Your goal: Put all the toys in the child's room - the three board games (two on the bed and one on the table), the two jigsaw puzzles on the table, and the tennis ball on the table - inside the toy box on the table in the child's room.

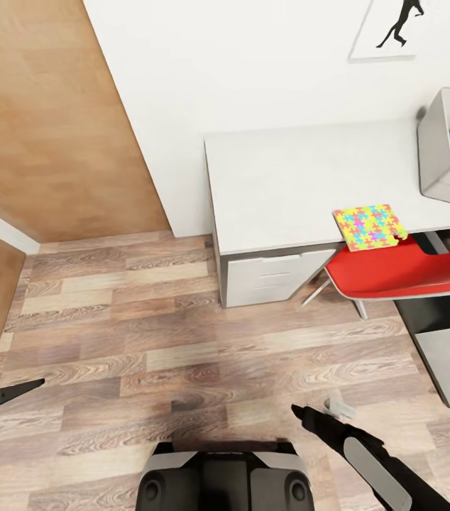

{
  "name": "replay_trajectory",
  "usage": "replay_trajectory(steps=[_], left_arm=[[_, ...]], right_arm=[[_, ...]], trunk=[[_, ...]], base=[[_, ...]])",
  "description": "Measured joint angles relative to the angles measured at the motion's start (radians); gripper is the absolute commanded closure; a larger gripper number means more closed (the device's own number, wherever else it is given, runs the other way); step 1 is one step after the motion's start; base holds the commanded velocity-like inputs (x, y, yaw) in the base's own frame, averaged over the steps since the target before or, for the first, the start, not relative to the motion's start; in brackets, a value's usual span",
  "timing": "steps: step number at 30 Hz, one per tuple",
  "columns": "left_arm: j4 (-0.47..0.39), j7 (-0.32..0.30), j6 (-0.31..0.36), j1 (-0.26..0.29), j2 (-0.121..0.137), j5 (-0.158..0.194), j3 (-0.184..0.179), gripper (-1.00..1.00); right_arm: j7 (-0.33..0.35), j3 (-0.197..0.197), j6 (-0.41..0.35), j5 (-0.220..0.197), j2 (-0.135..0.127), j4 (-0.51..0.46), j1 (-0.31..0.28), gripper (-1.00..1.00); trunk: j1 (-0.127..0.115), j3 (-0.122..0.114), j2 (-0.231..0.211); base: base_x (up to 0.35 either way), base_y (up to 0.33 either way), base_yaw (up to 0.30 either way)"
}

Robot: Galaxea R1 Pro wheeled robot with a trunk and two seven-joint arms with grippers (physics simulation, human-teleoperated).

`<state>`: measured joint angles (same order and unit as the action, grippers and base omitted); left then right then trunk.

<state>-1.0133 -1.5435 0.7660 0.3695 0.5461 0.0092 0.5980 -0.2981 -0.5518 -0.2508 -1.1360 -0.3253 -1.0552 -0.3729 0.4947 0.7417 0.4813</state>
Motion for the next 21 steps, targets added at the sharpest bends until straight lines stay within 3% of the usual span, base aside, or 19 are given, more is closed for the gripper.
replay_trajectory(steps=[9,21], left_arm=[[0.048,0.055,-0.028,0.000,0.001,-0.015,0.006,-1.00],[0.054,0.155,-0.021,0.000,0.000,-0.017,0.011,-1.00]], right_arm=[[0.117,0.002,0.046,0.002,-0.005,0.008,0.033,-1.00],[0.159,0.013,0.047,0.001,-0.005,0.054,0.037,-1.00]], trunk=[[0.000,-0.014,0.000],[0.000,-0.033,0.000]], base=[[0.000,0.000,-0.067],[0.000,0.000,-0.015]])
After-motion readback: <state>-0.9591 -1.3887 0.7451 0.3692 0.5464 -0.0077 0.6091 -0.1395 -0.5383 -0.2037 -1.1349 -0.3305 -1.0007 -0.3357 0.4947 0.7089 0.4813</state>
